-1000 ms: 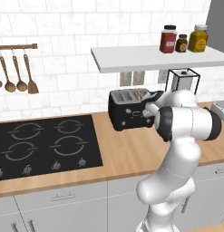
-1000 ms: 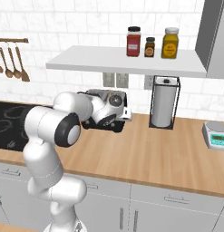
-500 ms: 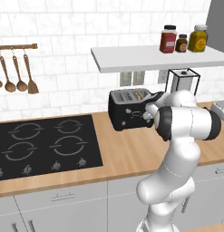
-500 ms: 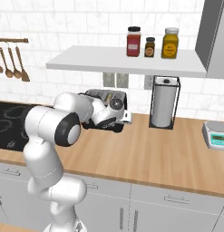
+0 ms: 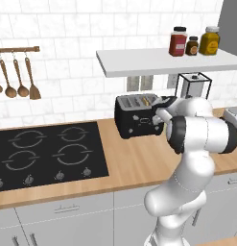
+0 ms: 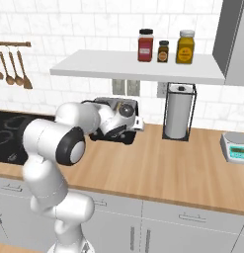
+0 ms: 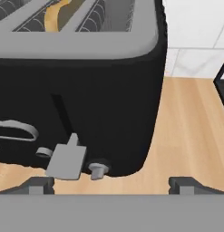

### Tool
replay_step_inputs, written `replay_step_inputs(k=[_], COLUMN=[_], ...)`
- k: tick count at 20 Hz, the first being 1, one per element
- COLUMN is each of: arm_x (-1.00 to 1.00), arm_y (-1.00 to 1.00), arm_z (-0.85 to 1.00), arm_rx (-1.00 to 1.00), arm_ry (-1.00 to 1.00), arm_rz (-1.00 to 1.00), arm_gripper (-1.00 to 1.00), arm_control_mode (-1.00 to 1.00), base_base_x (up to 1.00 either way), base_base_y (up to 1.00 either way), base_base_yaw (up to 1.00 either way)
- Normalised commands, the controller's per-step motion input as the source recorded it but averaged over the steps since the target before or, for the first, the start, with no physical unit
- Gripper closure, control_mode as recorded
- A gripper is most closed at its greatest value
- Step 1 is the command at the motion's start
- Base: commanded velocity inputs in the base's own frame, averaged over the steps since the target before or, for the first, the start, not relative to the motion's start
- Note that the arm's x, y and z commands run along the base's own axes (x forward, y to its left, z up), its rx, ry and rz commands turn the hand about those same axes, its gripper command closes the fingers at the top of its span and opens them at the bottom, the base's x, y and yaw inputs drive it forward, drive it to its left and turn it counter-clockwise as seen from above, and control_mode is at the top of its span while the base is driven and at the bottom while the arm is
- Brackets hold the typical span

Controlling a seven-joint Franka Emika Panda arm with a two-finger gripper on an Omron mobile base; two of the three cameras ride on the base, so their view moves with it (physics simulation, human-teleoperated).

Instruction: Start the toaster. Once the lever pops up, take the bread to the plate on the dining counter.

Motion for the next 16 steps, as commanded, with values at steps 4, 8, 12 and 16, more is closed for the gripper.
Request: replay_step_inputs(k=[4,8,12,16], arm_x=[-0.12,-0.16,-0.23,-0.29], arm_y=[0.00,0.00,0.05,0.26], arm_z=[0.57,0.55,0.40,0.36], arm_rx=[0.00,0.00,0.00,0.00], arm_ry=[-0.02,-0.10,-0.18,-0.23], arm_rz=[0.00,0.00,0.00,0.00], arm_gripper=[-1.00,-1.00,-1.00,-1.00], arm_control_mode=[-1.00,-1.00,-1.00,-1.00], base_base_x=[0.00,0.00,0.00,0.00], base_base_y=[0.00,0.00,0.00,0.00], base_base_yaw=[0.00,0.00,0.00,0.00])
